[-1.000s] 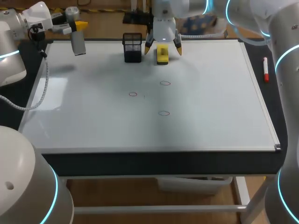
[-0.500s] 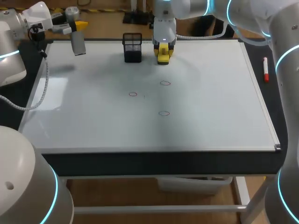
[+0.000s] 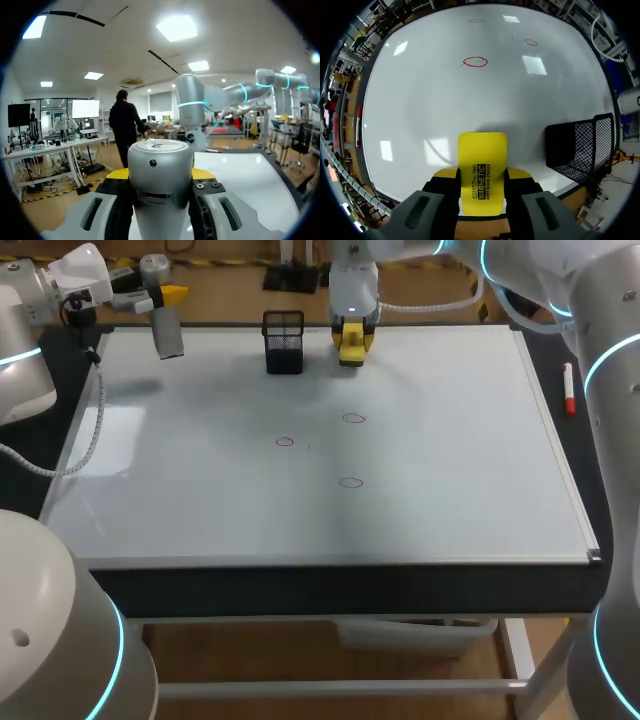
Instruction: Pick up the inspection probe, press it on each red-marked spot on the whiteboard one by one, put down the probe, pick up the eraser, and wipe off all the red marks.
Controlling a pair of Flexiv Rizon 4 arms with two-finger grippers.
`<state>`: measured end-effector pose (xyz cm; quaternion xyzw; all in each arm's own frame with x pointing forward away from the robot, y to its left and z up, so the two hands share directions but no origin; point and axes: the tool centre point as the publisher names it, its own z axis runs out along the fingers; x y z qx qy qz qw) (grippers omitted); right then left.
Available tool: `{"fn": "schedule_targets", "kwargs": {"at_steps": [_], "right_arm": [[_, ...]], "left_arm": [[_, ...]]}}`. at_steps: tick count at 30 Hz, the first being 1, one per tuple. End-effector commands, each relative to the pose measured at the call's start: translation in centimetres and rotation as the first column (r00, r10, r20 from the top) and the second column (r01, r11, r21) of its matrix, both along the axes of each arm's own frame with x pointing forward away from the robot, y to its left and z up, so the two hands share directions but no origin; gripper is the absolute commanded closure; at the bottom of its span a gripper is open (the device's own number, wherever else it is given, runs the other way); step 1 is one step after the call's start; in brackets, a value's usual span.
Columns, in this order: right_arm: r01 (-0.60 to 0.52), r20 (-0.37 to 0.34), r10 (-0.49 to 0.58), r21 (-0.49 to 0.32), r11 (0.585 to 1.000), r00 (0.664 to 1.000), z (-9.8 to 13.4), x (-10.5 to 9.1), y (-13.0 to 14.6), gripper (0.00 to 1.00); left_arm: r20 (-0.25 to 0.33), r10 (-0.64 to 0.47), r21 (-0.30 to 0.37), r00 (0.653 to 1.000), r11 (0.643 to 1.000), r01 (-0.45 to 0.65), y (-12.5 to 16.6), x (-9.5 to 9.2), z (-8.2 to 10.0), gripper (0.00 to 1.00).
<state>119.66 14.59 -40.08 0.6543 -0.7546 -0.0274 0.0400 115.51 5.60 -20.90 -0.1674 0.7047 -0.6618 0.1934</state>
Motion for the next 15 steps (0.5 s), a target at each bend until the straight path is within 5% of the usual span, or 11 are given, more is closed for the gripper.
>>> {"fn": "schedule_targets", "kwargs": {"at_steps": [1,15], "right_arm": [[0.061,-0.631,-0.002,0.072,0.996,0.776,0.8,0.7,-0.7,1.00],[0.187,-0.560,-0.129,0.048,0.981,0.819,2.7,-0.4,-6.1,1.00]], "left_arm": [[0.002,0.003,0.000,1.000,1.000,-0.003,0.0,-0.1,0.1,1.00],[0.002,0.003,0.000,1.000,1.000,-0.003,0.0,-0.1,0.1,1.00]]}}
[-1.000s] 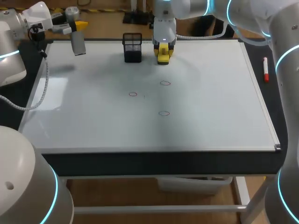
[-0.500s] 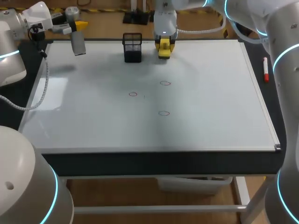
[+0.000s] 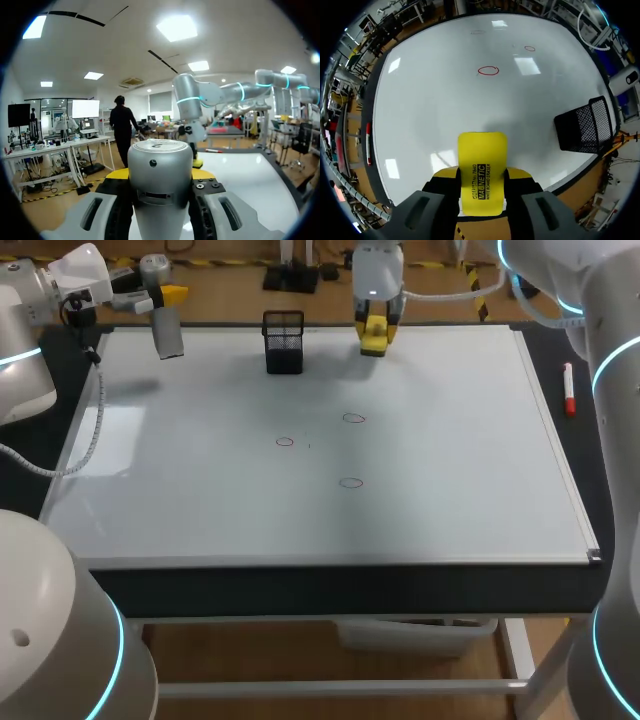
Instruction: Pick up the inspection probe, press it on each red-marked spot on the whiteboard one by one, put down the probe, pick up the eraser, and wipe off all the red marks.
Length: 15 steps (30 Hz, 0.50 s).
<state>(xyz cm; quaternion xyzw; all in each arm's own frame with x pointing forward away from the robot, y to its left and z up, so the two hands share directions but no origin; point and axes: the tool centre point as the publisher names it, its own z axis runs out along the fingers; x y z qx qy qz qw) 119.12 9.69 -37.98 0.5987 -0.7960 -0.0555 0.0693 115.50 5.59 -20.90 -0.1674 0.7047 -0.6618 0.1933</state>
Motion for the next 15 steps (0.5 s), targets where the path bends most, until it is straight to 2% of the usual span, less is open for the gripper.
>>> {"fn": "schedule_targets", "kwargs": {"at_steps": [1,15], "right_arm": [[0.076,-0.476,-0.009,0.121,0.990,0.879,0.7,0.0,-1.4,1.00],[0.214,-0.363,-0.187,0.034,0.976,0.913,2.0,-2.7,-6.4,1.00]], "left_arm": [[0.002,0.003,0.000,1.000,1.000,-0.003,0.0,-0.1,0.1,1.00],[0.002,0.003,0.000,1.000,1.000,-0.003,0.0,-0.1,0.1,1.00]]}}
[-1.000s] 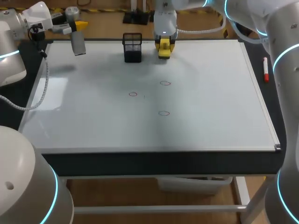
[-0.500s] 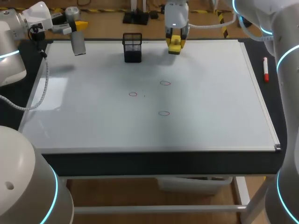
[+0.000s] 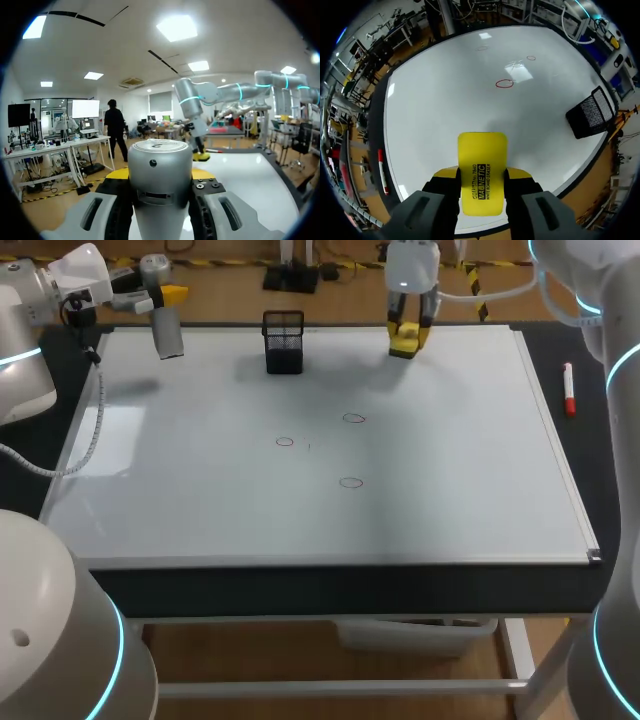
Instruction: Pick up the inspection probe, press it on each red-marked spot on the whiteboard one by one, put down the probe, pick up the eraser, and wipe off all the red marks.
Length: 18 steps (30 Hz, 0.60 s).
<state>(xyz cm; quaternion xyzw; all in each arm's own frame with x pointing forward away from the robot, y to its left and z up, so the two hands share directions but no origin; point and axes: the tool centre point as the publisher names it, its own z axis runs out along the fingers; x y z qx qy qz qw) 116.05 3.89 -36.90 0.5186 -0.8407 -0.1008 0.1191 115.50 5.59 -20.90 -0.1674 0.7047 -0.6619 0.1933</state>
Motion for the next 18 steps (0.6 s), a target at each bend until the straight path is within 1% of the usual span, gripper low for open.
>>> {"fn": "schedule_targets", "kwargs": {"at_steps": [1,4,7,11,13,16,18], "right_arm": [[0.046,-0.214,-0.027,0.083,0.995,0.976,1.0,0.2,-0.8,1.00],[0.064,-0.206,-0.051,0.056,0.996,0.977,1.2,-0.2,-1.2,1.00],[0.087,-0.193,-0.076,0.052,0.995,0.978,1.3,-0.8,-1.7,1.00],[0.126,-0.171,-0.120,0.026,0.992,0.978,1.5,-1.6,-2.5,1.00],[0.149,-0.161,-0.142,0.029,0.988,0.977,1.6,-1.9,-3.0,1.00],[0.176,-0.147,-0.177,-0.022,0.984,0.973,1.5,-2.5,-3.6,1.00],[0.202,-0.134,-0.203,-0.019,0.979,0.970,1.6,-2.8,-4.0,1.00]], "left_arm": [[0.002,0.003,0.000,1.000,1.000,-0.003,0.0,-0.1,0.1,1.00],[0.002,0.003,0.000,1.000,1.000,-0.003,0.0,-0.1,0.1,1.00],[0.002,0.003,0.000,1.000,1.000,-0.003,0.0,-0.1,0.1,1.00],[0.002,0.003,0.000,1.000,1.000,-0.003,0.0,-0.1,0.1,1.00],[0.002,0.003,0.000,1.000,1.000,-0.003,0.0,-0.1,0.1,1.00],[0.002,0.003,0.000,1.000,1.000,-0.003,0.0,-0.1,0.1,1.00],[0.002,0.003,0.000,1.000,1.000,-0.003,0.0,-0.1,0.1,1.00]]}}
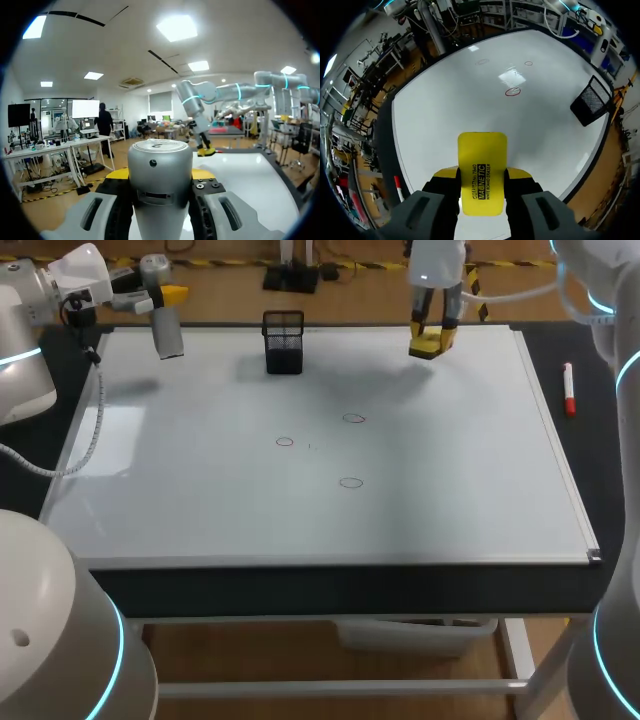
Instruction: Pick up the inspection probe, press it on each red-marked spot on the whiteboard one by one, put down the probe, pick up the eraser, and wipe off all the red marks.
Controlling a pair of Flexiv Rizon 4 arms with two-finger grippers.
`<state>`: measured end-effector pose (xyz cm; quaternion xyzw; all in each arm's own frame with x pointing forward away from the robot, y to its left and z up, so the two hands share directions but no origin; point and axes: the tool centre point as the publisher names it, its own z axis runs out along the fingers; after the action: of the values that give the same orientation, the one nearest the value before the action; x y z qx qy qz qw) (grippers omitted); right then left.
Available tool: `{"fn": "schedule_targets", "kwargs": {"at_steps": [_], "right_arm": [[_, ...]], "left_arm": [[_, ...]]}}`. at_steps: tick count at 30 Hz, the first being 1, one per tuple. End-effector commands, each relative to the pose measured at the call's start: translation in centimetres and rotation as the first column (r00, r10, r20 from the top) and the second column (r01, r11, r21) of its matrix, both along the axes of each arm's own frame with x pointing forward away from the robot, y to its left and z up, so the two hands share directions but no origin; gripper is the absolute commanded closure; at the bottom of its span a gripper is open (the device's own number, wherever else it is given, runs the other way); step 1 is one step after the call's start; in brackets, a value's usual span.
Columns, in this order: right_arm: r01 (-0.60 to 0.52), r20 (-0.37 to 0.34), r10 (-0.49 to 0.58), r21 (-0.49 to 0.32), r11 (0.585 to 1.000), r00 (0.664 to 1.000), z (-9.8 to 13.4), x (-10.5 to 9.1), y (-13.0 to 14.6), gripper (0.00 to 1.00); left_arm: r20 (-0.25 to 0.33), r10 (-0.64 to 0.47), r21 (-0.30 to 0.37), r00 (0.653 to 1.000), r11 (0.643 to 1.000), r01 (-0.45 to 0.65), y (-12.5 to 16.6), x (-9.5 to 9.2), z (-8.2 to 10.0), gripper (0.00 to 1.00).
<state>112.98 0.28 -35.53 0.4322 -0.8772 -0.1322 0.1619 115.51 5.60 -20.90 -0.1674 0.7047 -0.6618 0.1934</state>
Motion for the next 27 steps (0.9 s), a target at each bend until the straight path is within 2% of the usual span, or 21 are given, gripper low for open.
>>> {"fn": "schedule_targets", "kwargs": {"at_steps": [1,11,19,27], "right_arm": [[0.036,-0.016,-0.036,0.002,0.999,0.999,0.3,0.1,-0.7,1.00],[0.186,0.048,-0.184,-0.050,0.981,0.982,0.6,-1.7,-3.2,1.00],[0.265,0.074,-0.259,-0.094,0.960,0.963,0.6,-2.8,-4.4,1.00],[0.359,0.111,-0.348,-0.103,0.928,0.931,0.5,-3.9,-5.3,1.00]], "left_arm": [[0.001,0.003,0.000,1.000,1.000,-0.003,0.0,-0.1,0.1,1.00],[0.001,0.003,0.000,1.000,1.000,-0.003,0.0,-0.1,0.1,1.00],[0.001,0.003,0.000,1.000,1.000,-0.003,0.0,-0.1,0.1,1.00],[0.001,0.003,0.000,1.000,1.000,-0.003,0.0,-0.1,0.1,1.00]]}}
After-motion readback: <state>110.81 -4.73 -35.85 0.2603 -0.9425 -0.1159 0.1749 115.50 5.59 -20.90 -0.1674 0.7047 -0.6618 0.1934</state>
